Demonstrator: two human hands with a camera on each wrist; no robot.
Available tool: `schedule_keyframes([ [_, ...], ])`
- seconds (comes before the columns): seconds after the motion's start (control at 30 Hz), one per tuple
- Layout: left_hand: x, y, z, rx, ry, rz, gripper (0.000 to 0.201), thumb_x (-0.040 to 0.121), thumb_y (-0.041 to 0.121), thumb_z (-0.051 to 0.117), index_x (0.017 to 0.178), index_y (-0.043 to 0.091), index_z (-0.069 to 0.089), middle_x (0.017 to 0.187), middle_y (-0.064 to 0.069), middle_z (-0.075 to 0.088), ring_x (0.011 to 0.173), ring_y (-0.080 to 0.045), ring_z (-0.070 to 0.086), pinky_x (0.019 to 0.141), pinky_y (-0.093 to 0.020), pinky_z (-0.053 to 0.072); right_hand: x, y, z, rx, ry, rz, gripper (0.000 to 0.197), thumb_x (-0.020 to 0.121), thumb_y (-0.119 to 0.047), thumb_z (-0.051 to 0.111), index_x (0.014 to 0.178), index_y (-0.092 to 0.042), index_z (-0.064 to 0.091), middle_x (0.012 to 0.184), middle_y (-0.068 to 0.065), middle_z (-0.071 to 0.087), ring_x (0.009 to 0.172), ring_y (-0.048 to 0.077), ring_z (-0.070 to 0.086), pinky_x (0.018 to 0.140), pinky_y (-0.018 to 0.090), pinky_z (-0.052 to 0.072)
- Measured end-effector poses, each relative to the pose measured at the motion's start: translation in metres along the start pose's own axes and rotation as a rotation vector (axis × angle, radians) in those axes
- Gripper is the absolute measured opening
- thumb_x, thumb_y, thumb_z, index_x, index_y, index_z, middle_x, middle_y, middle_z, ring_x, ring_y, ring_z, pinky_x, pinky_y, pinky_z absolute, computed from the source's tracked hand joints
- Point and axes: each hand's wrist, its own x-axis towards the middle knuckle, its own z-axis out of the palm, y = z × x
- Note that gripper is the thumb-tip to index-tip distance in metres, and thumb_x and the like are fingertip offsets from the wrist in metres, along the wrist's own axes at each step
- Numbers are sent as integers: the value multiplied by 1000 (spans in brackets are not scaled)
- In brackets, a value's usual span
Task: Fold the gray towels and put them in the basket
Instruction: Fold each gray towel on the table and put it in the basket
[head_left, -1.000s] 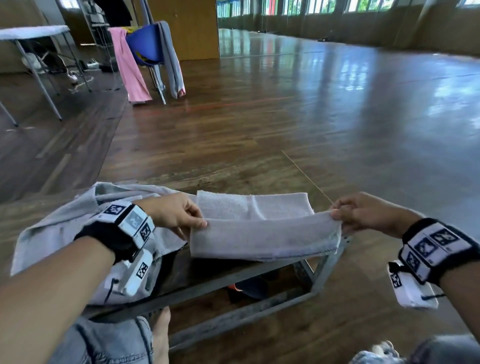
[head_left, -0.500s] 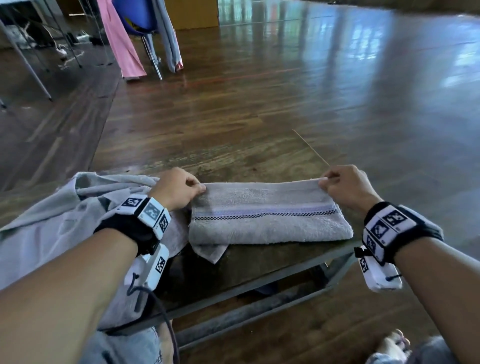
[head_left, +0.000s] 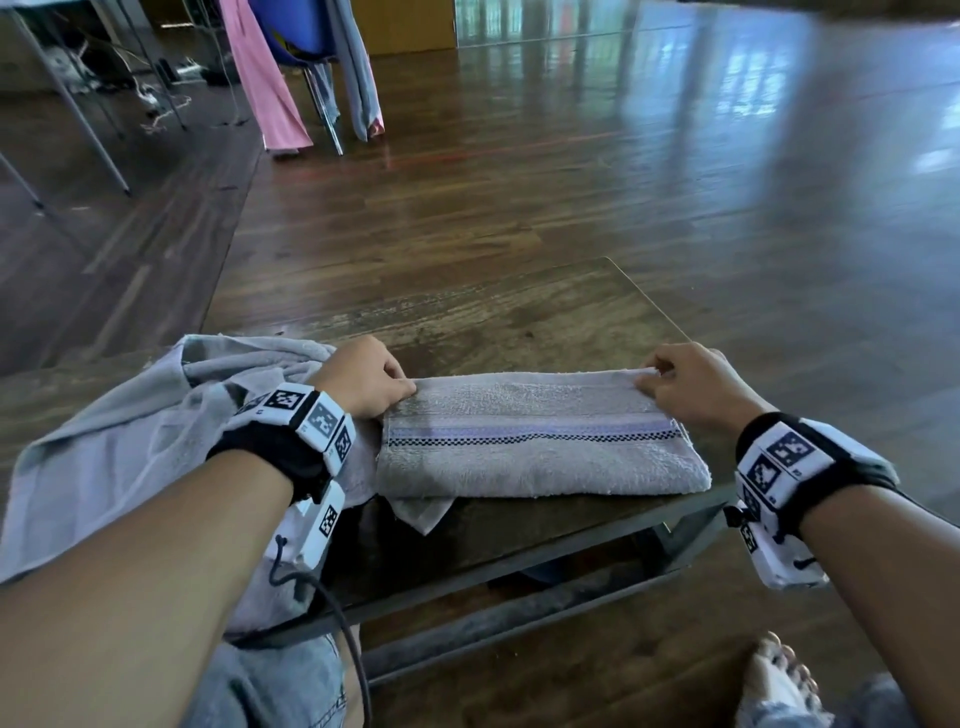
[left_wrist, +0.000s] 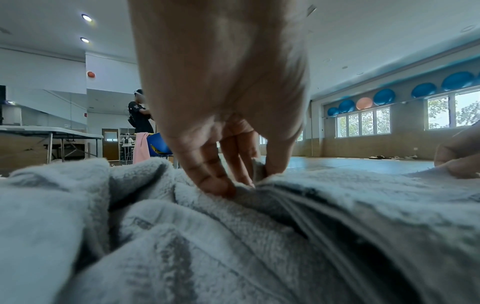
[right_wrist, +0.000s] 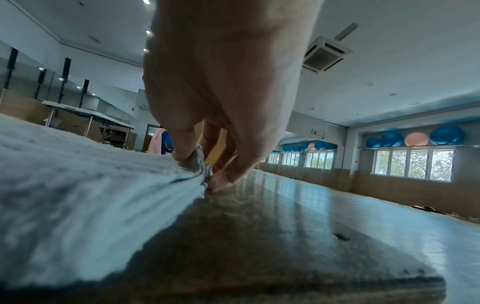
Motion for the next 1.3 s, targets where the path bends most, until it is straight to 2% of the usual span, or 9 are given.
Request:
schedule_keyframes([
  [0.33, -1, 12, -9, -65, 124, 102, 16, 84, 20, 74, 72, 12, 81, 47, 9, 63, 37, -1, 51, 42, -13, 34, 4, -2, -15, -16, 60, 40, 16, 89, -18, 72, 75, -11, 75, 84, 9, 71, 77, 23, 65, 68, 29, 51],
  [0.5, -6, 43, -29, -158, 450, 323, 10, 80, 16, 80, 84, 7, 80, 88, -4, 76, 75, -14, 67, 67, -15, 50, -1, -13, -38, 63, 442, -76, 18, 92, -16, 66, 109, -17, 72, 105, 2, 71, 103, 26, 60, 93, 27, 36],
  [0.6, -9, 62, -39, -234, 730, 516, 12, 81, 12, 79, 90, 5, 78, 99, -5, 74, 84, -13, 67, 78, -19, 54, -2, -11, -63, 181, 721, -127, 19, 92, -16, 64, 109, -18, 72, 112, 4, 67, 103, 26, 63, 97, 36, 50],
  [0.7, -11, 72, -41, -314, 837, 628, 17, 80, 8, 77, 96, 1, 77, 103, -7, 72, 92, -13, 66, 84, -12, 50, -14, -4, -82, 379, 868, -243, 19, 90, -13, 69, 102, -27, 67, 110, 0, 61, 96, 8, 62, 78, 6, 50],
  [0.8, -17, 69, -23, -286, 710, 677, 16, 80, 8, 78, 95, 2, 78, 103, -7, 74, 90, -18, 69, 83, -29, 56, -28, 16, -78, 372, 699, -178, 19, 89, -10, 72, 99, -25, 64, 110, 10, 66, 98, 17, 65, 73, 4, 45],
  [0.97, -23, 40, 16, 15, 58, 432, 12, 77, 0, 75, 82, 11, 79, 91, -2, 74, 94, -22, 70, 80, -29, 50, -55, 60, -53, -31, -9, 25, 27, 79, 6, 71, 93, -18, 71, 97, 11, 73, 87, 27, 66, 76, 25, 43],
  [1.07, -18, 33, 25, -15, 32, 237, 6, 84, 13, 70, 79, 12, 74, 83, -2, 73, 83, -22, 69, 72, -31, 52, -59, 65, -48, -21, 36, 64, 20, 82, -3, 67, 91, -21, 67, 89, 4, 72, 84, 24, 65, 74, 27, 43],
  [1.13, -13, 34, 30, -4, 61, 173, 26, 88, 30, 70, 76, 7, 72, 75, -5, 72, 74, -23, 68, 65, -31, 48, -54, 63, -47, -7, 126, 109, 4, 87, -15, 65, 90, -17, 67, 84, 1, 70, 83, 23, 61, 74, 28, 42],
  [1.3, -8, 44, 47, 34, 56, 92, 55, 91, 51, 62, 59, 6, 59, 68, -22, 66, 69, -38, 64, 58, -37, 39, -45, 59, -38, -82, 86, 181, 48, 95, -37, 61, 57, -11, 51, 57, 3, 52, 81, 29, 47, 72, 33, 37],
])
